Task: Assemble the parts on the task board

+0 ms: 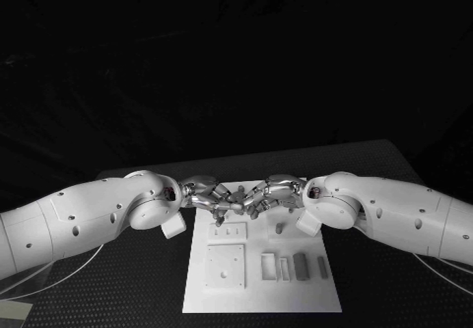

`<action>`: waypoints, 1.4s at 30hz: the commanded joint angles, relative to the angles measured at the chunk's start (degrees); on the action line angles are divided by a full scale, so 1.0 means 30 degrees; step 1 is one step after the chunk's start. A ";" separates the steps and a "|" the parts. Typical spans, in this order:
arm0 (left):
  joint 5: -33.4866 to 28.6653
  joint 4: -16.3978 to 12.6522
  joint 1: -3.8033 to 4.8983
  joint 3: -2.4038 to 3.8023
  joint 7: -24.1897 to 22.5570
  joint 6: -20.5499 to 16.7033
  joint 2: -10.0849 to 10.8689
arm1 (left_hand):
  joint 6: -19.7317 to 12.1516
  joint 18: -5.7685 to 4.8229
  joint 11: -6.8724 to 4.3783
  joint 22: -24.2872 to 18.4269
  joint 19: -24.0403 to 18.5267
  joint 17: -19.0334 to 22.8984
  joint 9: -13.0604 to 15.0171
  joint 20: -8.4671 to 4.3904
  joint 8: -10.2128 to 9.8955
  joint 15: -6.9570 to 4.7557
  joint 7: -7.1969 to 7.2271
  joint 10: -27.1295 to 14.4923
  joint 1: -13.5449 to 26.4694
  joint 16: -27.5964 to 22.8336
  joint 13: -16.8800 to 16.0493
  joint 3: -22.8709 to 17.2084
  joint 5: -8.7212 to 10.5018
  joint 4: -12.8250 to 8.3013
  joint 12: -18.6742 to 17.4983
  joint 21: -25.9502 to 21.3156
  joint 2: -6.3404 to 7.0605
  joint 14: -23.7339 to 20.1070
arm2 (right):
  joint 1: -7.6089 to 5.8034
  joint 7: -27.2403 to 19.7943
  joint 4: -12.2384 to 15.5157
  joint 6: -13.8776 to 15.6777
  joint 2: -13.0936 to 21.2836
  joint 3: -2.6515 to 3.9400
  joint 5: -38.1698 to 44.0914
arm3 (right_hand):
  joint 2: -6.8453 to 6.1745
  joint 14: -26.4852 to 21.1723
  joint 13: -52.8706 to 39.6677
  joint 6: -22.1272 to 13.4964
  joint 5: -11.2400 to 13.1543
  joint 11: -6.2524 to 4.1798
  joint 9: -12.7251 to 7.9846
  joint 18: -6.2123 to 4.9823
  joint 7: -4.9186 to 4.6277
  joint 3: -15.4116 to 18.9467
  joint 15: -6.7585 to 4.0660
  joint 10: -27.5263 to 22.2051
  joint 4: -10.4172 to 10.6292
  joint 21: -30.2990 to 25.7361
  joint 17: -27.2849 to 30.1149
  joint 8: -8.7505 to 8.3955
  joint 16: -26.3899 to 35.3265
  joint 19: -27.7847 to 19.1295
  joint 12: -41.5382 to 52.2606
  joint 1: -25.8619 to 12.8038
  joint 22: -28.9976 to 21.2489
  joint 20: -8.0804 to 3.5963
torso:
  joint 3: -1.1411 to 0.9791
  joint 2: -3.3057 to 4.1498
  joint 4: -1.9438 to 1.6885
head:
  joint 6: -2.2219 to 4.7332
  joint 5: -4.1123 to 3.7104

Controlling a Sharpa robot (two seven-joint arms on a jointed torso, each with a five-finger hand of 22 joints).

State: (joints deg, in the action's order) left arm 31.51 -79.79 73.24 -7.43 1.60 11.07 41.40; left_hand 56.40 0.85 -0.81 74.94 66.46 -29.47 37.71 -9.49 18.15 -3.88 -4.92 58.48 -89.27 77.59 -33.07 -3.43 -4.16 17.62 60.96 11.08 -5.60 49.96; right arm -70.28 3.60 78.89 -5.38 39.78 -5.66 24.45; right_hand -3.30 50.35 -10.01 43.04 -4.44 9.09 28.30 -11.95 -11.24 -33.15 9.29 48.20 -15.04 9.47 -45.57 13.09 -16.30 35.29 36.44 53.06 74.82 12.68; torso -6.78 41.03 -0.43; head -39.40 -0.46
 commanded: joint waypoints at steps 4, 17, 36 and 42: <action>0.0168 0.0046 0.0047 -0.0027 0.0525 -0.0224 0.0047 | 0.0409 -0.0085 -0.0093 0.0477 -0.0061 -0.0007 0.0260 -0.0108 0.0181 -0.0107 -0.0059 0.0125 -0.0803 0.0137 -0.0019 -0.0729 -0.0204 -0.0647 0.0033 0.0145 -0.0436 0.0073 | -0.0138 -0.1497 -0.0123 0.2312 0.0503 0.0163 -0.0726 | -0.0134 -0.0142 0.0246 -0.0098 0.0036 0.0028 -0.0044 0.0067 -0.0610 0.0549 -0.0066 -0.0176 0.0383 -0.0200 0.0058 0.0108 -0.0035 -0.0092 0.0007 -0.0621 0.0145 0.0055 | -0.0010 -0.0007 0.0013 | -0.0036 0.0058; 0.0579 -0.0084 0.0054 -0.0265 0.3711 -0.1420 -0.0059 | 0.0562 -0.0091 -0.0131 0.0473 -0.0084 0.0000 0.0409 -0.0112 0.0197 -0.0106 -0.0018 0.0235 -0.0921 0.0142 -0.0005 -0.0659 -0.0744 -0.0680 -0.0013 0.0257 -0.0336 0.0145 | -0.1020 -0.4264 -0.2641 0.4302 0.0347 0.0772 -0.0825 | 0.0065 -0.0117 0.0426 -0.0031 0.0025 0.0019 -0.0061 -0.0010 -0.0560 0.0801 -0.0097 -0.0182 0.0537 -0.0283 0.0091 0.0216 -0.0082 -0.0059 0.0057 -0.0921 0.0229 0.0053 | -0.0018 -0.0006 0.0000 | 0.0012 0.0036; 0.1749 0.1197 0.0071 -0.1351 0.8948 -0.2537 -0.1896 | 0.1360 0.0052 -0.0555 0.0474 0.0578 -0.0075 0.1102 -0.0419 0.0284 -0.0473 0.0392 0.1495 -0.0441 0.0457 -0.0177 -0.0062 -0.5118 -0.1073 0.0119 0.0977 0.0127 0.1288 | -0.1927 -0.5720 -0.4346 0.4861 -0.0257 0.1395 0.1191 | 0.0249 -0.0143 0.0693 0.0080 0.0016 0.0032 -0.0110 -0.0073 -0.0503 0.0998 -0.0096 -0.0193 -0.0213 -0.0414 0.0148 0.0343 -0.0115 -0.0050 0.0105 -0.0658 0.0338 0.0099 | -0.0030 -0.0003 0.0038 | -0.0369 0.0038; 0.2357 0.1479 0.0063 -0.1470 0.9034 -0.2940 -0.2149 | 0.1538 0.0030 -0.0709 0.0472 0.0715 -0.0191 0.1577 -0.0606 0.0357 -0.0699 0.0539 0.1660 0.0071 0.0702 -0.0443 -0.1240 -0.4934 -0.1134 0.0345 0.1396 0.0572 0.1528 | -0.1980 -0.5738 -0.4249 0.4875 -0.0266 0.1477 0.1286 | 0.0316 -0.0141 0.0759 0.0091 0.0012 0.0032 -0.0131 -0.0089 -0.0498 0.1003 -0.0098 -0.0185 -0.0397 -0.0446 0.0163 0.0362 -0.0127 -0.0040 0.0123 -0.0559 0.0355 0.0114 | -0.0028 0.0011 0.0016 | -0.0500 0.0006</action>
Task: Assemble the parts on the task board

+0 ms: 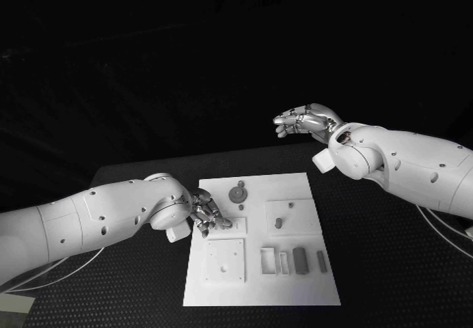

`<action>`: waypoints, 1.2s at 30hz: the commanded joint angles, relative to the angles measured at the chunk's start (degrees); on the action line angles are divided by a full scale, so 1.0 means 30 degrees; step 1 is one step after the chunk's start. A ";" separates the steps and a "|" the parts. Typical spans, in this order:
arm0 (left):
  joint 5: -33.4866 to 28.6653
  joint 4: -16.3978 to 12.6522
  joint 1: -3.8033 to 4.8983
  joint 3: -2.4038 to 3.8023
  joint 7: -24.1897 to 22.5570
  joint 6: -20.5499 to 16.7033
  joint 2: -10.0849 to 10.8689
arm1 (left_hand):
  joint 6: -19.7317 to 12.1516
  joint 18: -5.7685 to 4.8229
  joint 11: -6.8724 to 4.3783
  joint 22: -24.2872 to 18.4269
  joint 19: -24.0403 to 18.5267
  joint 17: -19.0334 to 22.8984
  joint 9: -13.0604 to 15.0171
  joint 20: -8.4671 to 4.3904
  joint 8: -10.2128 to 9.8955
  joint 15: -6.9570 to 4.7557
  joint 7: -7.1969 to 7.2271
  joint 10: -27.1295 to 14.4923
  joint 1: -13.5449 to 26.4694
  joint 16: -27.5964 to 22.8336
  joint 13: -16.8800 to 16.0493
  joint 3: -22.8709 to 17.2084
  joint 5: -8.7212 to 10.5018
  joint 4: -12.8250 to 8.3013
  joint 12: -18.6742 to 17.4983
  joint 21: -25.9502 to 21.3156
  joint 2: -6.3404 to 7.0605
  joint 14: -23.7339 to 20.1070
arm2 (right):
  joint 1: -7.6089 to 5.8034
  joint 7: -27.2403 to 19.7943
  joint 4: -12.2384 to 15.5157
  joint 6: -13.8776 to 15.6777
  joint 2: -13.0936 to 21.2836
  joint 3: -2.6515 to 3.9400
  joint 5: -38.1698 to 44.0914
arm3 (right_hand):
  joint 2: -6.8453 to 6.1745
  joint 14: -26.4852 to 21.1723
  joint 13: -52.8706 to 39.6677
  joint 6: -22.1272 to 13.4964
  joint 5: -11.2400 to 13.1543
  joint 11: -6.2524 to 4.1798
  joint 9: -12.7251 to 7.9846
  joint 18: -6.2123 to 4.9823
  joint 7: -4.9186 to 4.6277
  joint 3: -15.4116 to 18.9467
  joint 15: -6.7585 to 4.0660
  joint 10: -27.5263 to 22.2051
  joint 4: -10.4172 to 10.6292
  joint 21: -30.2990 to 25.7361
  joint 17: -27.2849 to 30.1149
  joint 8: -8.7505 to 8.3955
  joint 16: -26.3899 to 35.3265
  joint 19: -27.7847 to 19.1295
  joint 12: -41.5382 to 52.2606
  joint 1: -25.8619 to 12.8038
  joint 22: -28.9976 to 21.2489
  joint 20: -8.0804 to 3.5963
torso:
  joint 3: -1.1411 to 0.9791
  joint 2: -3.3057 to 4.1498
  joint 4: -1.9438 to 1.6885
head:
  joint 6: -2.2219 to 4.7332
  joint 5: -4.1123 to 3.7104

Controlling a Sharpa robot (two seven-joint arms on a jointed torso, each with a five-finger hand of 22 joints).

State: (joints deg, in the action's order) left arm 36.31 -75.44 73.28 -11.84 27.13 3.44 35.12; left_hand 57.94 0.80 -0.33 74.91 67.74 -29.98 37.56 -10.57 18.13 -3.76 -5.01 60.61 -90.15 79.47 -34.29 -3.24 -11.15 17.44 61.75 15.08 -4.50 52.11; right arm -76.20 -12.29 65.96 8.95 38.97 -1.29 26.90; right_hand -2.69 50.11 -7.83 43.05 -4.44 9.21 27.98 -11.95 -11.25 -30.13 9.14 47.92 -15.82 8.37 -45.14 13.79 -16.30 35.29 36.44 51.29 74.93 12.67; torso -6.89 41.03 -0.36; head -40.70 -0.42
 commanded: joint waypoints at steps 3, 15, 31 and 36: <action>0.0940 0.0147 0.0051 0.0000 0.0546 -0.0569 -0.0117 | 0.1174 0.0024 -0.0947 0.0488 0.0308 -0.0073 0.1953 -0.0332 0.0472 -0.0812 0.0655 0.1039 0.0930 0.0186 -0.0164 -0.1774 -0.3200 -0.1378 0.0181 0.0317 0.0380 0.0906 | -0.0008 -0.0433 0.0139 0.0112 0.0040 0.0041 0.0477 | 0.0118 -0.0062 0.0046 0.0092 0.0011 -0.0010 -0.0030 -0.0093 -0.0497 -0.0006 -0.0045 -0.0092 -0.0168 -0.0086 0.0024 0.0131 -0.0127 -0.0041 0.0125 0.0060 0.0321 0.0119 | 0.0020 0.0010 -0.0028 | -0.0131 -0.0010; 0.3820 0.0033 0.0051 0.0007 0.0438 -0.0917 -0.0407 | 0.1793 -0.0093 -0.1109 0.0425 0.0678 -0.0045 0.3682 -0.0635 -0.0047 -0.1077 0.0812 0.1671 1.3279 0.0347 -0.0676 -1.0453 -0.4066 -1.1367 0.0208 0.2059 -0.0277 0.1638 | -0.0008 -0.0426 0.0305 0.0100 0.0057 0.0078 0.0530 | 0.0147 -0.0059 0.0078 0.0097 0.0008 -0.0011 -0.0041 -0.0105 -0.0495 -0.0021 -0.0047 -0.0087 -0.0219 -0.0100 0.0031 0.0140 -0.0135 -0.0033 0.0135 0.0145 0.0329 0.0124 | 0.0040 0.0015 -0.0027 | -0.0271 -0.0017; 0.5413 -0.0119 0.0042 0.0007 0.0214 -0.0748 -0.0595 | 0.1759 -0.0097 -0.1104 0.0421 0.0695 -0.0019 0.3799 -0.0661 -0.0112 -0.1104 0.0805 0.1664 1.3398 0.0309 -0.0674 -1.0904 -0.4014 -1.1356 0.0154 0.2115 -0.0116 0.1663 | -0.0007 -0.0319 0.0569 -0.0001 0.0121 0.0080 0.0532 | 0.0133 -0.0063 0.0100 0.0103 0.0013 -0.0009 -0.0048 -0.0106 -0.0495 -0.0009 -0.0044 -0.0086 -0.0228 -0.0113 0.0037 0.0147 -0.0136 -0.0035 0.0140 0.0170 0.0333 0.0132 | 0.0032 0.0006 -0.0018 | -0.0367 -0.0043; 0.5911 -0.0057 0.0040 0.0005 0.0154 -0.0677 -0.0736 | 0.1741 -0.0103 -0.1093 0.0417 0.0688 -0.0011 0.3818 -0.0661 -0.0130 -0.1104 0.0794 0.1650 1.3403 0.0295 -0.0671 -1.0971 -0.3969 -1.1350 0.0137 0.2117 -0.0085 0.1659 | -0.0007 -0.0290 0.0637 -0.0012 0.0150 0.0080 0.0532 | 0.0129 -0.0064 0.0109 0.0104 0.0015 -0.0007 -0.0051 -0.0106 -0.0496 -0.0001 -0.0043 -0.0086 -0.0223 -0.0118 0.0040 0.0149 -0.0136 -0.0035 0.0141 0.0170 0.0334 0.0137 | 0.0033 0.0011 -0.0023 | -0.0395 -0.0055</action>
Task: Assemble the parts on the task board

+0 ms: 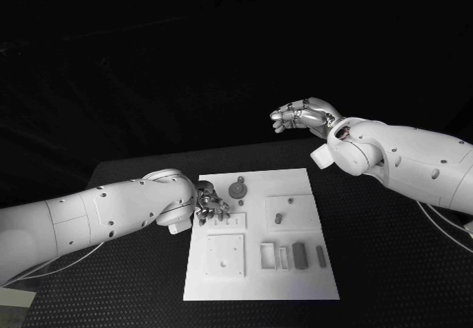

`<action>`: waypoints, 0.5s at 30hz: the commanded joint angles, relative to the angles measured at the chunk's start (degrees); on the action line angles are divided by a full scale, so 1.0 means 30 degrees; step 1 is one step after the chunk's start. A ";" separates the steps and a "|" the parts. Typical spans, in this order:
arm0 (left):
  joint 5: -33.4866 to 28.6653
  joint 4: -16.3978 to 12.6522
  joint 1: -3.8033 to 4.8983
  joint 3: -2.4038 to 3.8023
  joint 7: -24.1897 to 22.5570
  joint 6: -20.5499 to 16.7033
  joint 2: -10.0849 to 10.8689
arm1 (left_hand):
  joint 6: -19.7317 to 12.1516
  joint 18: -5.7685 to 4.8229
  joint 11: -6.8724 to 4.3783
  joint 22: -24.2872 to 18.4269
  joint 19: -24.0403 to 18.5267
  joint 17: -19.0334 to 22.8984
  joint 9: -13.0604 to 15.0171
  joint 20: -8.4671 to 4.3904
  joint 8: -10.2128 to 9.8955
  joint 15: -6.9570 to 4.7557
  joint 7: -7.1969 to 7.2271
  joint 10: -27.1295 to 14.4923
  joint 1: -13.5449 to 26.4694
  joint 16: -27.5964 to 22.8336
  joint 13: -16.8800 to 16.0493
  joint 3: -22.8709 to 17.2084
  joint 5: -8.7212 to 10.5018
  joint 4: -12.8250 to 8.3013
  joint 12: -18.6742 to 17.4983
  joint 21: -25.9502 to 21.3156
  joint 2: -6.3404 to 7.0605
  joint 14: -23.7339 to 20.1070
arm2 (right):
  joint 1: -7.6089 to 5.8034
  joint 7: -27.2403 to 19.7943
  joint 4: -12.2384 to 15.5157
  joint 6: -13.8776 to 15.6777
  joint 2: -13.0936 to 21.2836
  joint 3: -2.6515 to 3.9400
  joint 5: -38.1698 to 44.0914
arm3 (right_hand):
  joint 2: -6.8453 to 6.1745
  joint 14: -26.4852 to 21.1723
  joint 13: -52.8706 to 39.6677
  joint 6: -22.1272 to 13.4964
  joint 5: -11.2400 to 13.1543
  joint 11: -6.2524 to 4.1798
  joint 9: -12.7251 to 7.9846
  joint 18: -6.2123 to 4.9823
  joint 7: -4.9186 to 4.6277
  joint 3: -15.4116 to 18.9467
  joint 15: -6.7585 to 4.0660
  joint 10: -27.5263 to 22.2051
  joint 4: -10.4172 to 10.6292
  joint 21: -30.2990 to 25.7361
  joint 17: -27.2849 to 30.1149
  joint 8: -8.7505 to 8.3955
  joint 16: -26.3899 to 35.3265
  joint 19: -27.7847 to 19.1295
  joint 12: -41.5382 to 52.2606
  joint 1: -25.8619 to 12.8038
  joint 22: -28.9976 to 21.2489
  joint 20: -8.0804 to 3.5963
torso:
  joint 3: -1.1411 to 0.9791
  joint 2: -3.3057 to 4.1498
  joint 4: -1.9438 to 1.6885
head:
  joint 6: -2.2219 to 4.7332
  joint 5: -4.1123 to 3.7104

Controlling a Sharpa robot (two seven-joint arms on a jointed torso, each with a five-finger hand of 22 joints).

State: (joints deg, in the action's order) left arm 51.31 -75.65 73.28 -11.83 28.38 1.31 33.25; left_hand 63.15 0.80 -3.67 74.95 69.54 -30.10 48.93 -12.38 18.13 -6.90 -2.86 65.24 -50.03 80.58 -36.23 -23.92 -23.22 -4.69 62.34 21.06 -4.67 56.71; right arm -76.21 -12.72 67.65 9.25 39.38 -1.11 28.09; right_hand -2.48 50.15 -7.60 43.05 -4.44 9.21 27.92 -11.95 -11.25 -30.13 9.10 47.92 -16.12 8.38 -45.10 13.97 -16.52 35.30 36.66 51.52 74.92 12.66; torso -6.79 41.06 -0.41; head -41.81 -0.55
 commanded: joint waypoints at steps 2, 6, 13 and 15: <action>0.0910 0.0102 0.0036 -0.0002 -0.0220 0.0192 -0.0219 | 0.0004 -0.0103 0.0021 0.0406 0.0089 0.0033 0.0035 -0.0058 -0.0134 -0.0056 0.0077 0.0109 0.0023 -0.0078 -0.0025 -0.4098 0.0063 -0.3976 -0.0063 0.0125 -0.0021 0.0126 | -0.0003 -0.0134 0.0108 -0.0120 0.0018 0.0017 0.0135 | 0.0059 -0.0079 0.0033 0.0104 0.0015 -0.0007 -0.0034 -0.0106 -0.0496 0.0003 -0.0029 -0.0086 -0.0121 -0.0122 0.0025 0.0090 -0.0064 -0.0036 0.0069 0.0092 0.0339 0.0140 | -0.0001 -0.0001 -0.0003 | -0.0044 -0.0006; 0.0929 0.0177 0.0025 -0.0085 -0.0103 0.0339 -0.0397 | 0.0003 -0.0100 0.0022 0.0407 0.0092 0.0034 0.0049 -0.0064 -0.0142 -0.0059 0.0077 0.0111 -0.0001 -0.0078 -0.0026 -0.4147 0.0075 -0.3984 -0.0065 0.0132 0.0006 0.0132 | -0.0003 -0.0127 0.0143 -0.0138 0.0009 0.0017 0.0135 | 0.0056 -0.0080 0.0040 0.0103 0.0016 -0.0006 -0.0036 -0.0106 -0.0497 0.0007 -0.0028 -0.0087 -0.0119 -0.0125 0.0027 0.0091 -0.0064 -0.0036 0.0070 0.0093 0.0340 0.0142 | 0.0002 -0.0002 -0.0003 | -0.0060 -0.0005; 0.1152 0.0288 0.0016 -0.0337 0.0063 0.0663 -0.0532 | 0.0007 -0.0100 0.0022 0.0408 0.0097 0.0035 0.0057 -0.0067 -0.0146 -0.0060 0.0077 0.0115 -0.0014 -0.0078 -0.0028 -0.4174 0.0078 -0.3983 -0.0065 0.0138 0.0010 0.0137 | -0.0003 -0.0114 0.0141 -0.0144 0.0003 0.0017 0.0135 | 0.0058 -0.0082 0.0050 0.0103 0.0015 -0.0005 -0.0040 -0.0108 -0.0497 0.0011 -0.0027 -0.0087 -0.0117 -0.0130 0.0030 0.0092 -0.0064 -0.0035 0.0071 0.0099 0.0341 0.0145 | 0.0003 0.0005 0.0004 | -0.0120 -0.0013; 0.1159 0.0296 0.0016 -0.0348 0.0122 0.0817 -0.0540 | 0.0007 -0.0100 0.0022 0.0408 0.0098 0.0035 0.0059 -0.0067 -0.0147 -0.0060 0.0077 0.0116 -0.0016 -0.0078 -0.0029 -0.4179 0.0079 -0.3982 -0.0064 0.0139 0.0010 0.0138 | -0.0003 -0.0114 0.0138 -0.0144 0.0009 0.0017 0.0135 | 0.0057 -0.0082 0.0053 0.0103 0.0015 -0.0005 -0.0041 -0.0109 -0.0497 0.0012 -0.0027 -0.0087 -0.0117 -0.0132 0.0031 0.0092 -0.0065 -0.0035 0.0072 0.0101 0.0341 0.0145 | 0.0005 0.0003 0.0004 | -0.0127 -0.0012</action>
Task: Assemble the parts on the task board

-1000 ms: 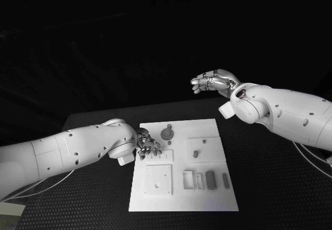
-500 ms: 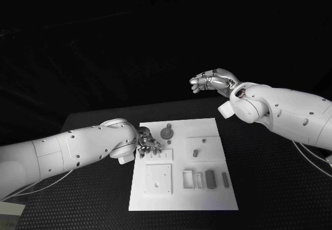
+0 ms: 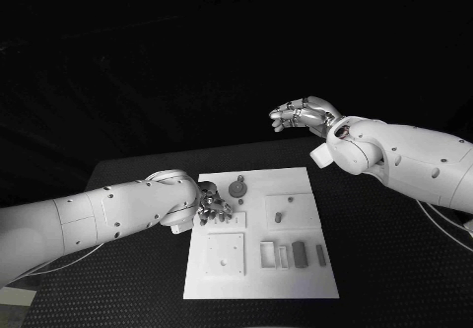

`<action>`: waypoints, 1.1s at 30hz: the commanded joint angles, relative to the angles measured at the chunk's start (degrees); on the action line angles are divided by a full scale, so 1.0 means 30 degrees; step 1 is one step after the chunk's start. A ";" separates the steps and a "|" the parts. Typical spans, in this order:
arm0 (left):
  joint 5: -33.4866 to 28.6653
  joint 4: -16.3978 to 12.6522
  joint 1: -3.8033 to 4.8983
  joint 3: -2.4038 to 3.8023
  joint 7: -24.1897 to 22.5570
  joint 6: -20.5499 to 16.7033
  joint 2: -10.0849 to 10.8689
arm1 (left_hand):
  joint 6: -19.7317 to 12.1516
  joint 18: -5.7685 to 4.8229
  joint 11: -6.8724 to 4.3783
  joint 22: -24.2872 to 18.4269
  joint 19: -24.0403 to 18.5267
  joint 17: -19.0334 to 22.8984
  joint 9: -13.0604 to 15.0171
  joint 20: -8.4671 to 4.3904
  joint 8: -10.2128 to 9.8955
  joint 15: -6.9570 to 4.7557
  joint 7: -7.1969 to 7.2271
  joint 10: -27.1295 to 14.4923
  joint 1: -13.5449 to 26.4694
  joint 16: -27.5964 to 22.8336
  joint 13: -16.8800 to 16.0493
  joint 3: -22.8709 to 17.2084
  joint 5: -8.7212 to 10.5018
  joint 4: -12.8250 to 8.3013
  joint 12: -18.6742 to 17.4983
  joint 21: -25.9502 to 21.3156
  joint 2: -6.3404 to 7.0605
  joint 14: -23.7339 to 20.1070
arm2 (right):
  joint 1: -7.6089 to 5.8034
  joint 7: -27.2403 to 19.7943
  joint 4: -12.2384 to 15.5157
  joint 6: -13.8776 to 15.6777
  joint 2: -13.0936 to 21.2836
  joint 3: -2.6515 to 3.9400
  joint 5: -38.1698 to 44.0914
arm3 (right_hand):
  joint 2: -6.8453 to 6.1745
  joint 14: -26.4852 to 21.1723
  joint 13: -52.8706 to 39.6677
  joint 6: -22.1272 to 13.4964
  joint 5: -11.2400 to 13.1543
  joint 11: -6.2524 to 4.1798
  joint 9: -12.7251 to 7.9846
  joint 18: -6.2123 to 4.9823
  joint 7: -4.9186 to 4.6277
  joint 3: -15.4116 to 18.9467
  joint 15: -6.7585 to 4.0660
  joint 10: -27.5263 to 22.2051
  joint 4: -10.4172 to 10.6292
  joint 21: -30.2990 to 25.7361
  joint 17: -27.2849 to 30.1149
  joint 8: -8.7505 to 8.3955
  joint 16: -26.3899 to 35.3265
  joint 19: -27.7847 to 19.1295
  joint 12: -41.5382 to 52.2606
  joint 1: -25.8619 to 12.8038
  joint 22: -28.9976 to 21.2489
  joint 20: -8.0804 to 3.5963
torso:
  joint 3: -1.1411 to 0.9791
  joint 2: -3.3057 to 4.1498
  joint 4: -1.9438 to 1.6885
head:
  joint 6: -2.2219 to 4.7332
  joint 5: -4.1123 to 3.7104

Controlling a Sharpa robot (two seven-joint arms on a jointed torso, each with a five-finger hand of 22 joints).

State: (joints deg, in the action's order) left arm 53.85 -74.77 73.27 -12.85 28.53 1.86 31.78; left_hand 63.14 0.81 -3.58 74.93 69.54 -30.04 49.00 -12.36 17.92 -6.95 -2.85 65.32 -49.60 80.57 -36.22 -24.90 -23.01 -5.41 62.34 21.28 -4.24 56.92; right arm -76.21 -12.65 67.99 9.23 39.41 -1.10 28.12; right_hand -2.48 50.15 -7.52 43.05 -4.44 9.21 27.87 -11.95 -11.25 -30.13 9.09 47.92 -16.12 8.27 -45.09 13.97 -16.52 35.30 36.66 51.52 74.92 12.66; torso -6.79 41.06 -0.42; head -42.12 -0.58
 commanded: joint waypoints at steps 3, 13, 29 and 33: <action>0.0380 0.0043 0.0016 -0.0034 0.0205 0.0862 -0.0071 | 0.0010 -0.0102 -0.0009 0.0412 0.0096 0.0017 0.0036 -0.0073 -0.0077 -0.0046 0.0072 0.0089 -0.0161 -0.0075 -0.0033 -0.3861 0.0008 -0.3742 -0.0065 0.0067 -0.0135 0.0070 | -0.0004 -0.0135 0.0036 -0.0144 -0.0001 0.0016 0.0128 | 0.0057 -0.0082 0.0031 0.0103 0.0015 -0.0005 -0.0026 -0.0110 -0.0497 0.0014 -0.0026 -0.0087 -0.0117 -0.0097 0.0031 0.0094 -0.0065 -0.0035 0.0072 0.0102 0.0344 0.0146 | 0.0000 -0.0002 -0.0014 | -0.0058 -0.0012; 0.0532 0.0193 -0.0079 -0.0133 0.0180 0.0794 -0.0217 | 0.0007 -0.0107 -0.0005 0.0412 0.0095 0.0019 0.0046 -0.0070 -0.0086 -0.0045 0.0068 0.0085 -0.0159 -0.0078 -0.0034 -0.3886 0.0016 -0.3735 -0.0070 0.0072 -0.0143 0.0069 | -0.0002 -0.0130 0.0053 -0.0157 -0.0001 0.0016 0.0128 | 0.0060 -0.0084 0.0048 0.0100 0.0015 -0.0003 -0.0033 -0.0113 -0.0498 0.0022 -0.0025 -0.0087 -0.0112 -0.0105 0.0036 0.0095 -0.0066 -0.0032 0.0075 0.0107 0.0346 0.0151 | 0.0012 0.0013 0.0005 | -0.0081 0.0007; 0.0697 0.0232 -0.0136 -0.0138 0.0121 0.0639 -0.0199 | 0.0004 -0.0113 0.0001 0.0412 0.0097 0.0022 0.0063 -0.0068 -0.0097 -0.0043 0.0062 0.0083 -0.0143 -0.0081 -0.0037 -0.3910 0.0025 -0.3729 -0.0073 0.0079 -0.0144 0.0071 | -0.0002 -0.0115 0.0177 -0.0194 0.0033 0.0014 0.0128 | 0.0056 -0.0086 0.0073 0.0100 0.0017 0.0000 -0.0043 -0.0117 -0.0501 0.0043 -0.0022 -0.0087 -0.0098 -0.0117 0.0044 0.0097 -0.0067 -0.0028 0.0078 0.0094 0.0348 0.0160 | 0.0005 0.0004 -0.0005 | -0.0091 -0.0008; 0.0783 0.0272 -0.0196 -0.0138 0.0101 0.0591 -0.0228 | 0.0003 -0.0114 0.0002 0.0412 0.0097 0.0023 0.0068 -0.0068 -0.0100 -0.0042 0.0061 0.0082 -0.0140 -0.0082 -0.0038 -0.3917 0.0026 -0.3729 -0.0075 0.0081 -0.0143 0.0072 | -0.0002 -0.0106 0.0208 -0.0238 0.0043 0.0014 0.0128 | 0.0061 -0.0087 0.0081 0.0100 0.0016 0.0000 -0.0046 -0.0119 -0.0501 0.0046 -0.0022 -0.0087 -0.0096 -0.0121 0.0046 0.0098 -0.0067 -0.0027 0.0079 0.0093 0.0349 0.0162 | 0.0005 0.0001 -0.0004 | -0.0084 -0.0007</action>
State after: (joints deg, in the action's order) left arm 55.58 -74.00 72.76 -13.26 29.04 3.31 31.25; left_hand 63.04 0.80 -3.56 74.91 69.63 -30.05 49.11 -12.26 17.92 -6.92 -2.75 65.32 -49.83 80.52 -36.25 -25.05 -22.80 -5.26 62.33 21.28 -4.46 56.93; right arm -76.20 -12.60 68.49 9.19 39.52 -1.10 28.14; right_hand -2.48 50.15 -7.35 43.05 -4.44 9.21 27.82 -11.95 -11.25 -30.13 9.09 47.92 -16.12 8.18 -45.01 13.96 -16.52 35.30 36.66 51.53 74.91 12.66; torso -6.76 41.07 -0.43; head -42.36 -0.62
